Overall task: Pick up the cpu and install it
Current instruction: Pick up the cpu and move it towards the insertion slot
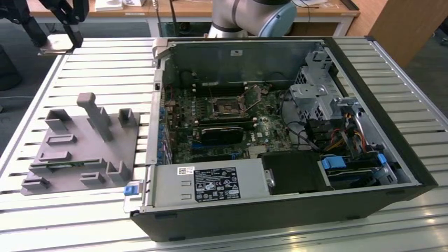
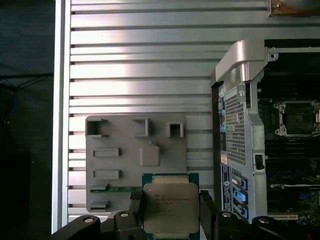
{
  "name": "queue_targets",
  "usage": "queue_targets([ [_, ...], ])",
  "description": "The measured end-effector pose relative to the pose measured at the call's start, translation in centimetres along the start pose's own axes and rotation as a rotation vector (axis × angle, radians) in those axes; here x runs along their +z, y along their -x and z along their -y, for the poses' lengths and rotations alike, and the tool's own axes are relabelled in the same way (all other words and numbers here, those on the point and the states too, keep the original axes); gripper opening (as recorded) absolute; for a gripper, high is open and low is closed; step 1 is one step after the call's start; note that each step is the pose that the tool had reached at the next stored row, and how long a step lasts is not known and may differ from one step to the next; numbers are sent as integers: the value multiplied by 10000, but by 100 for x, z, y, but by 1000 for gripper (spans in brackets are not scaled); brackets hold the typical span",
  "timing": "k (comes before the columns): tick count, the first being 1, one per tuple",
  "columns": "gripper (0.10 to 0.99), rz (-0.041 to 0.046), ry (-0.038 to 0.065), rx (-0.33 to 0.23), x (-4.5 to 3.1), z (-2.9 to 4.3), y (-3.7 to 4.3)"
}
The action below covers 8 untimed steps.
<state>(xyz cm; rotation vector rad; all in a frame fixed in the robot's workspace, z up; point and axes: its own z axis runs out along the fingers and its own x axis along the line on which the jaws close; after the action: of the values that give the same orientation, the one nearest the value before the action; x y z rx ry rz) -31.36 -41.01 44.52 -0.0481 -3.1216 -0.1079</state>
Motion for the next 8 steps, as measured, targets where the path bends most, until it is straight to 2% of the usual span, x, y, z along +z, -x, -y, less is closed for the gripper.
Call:
queue_targets([
  [8, 537, 1, 0, 0, 0, -2, 60],
])
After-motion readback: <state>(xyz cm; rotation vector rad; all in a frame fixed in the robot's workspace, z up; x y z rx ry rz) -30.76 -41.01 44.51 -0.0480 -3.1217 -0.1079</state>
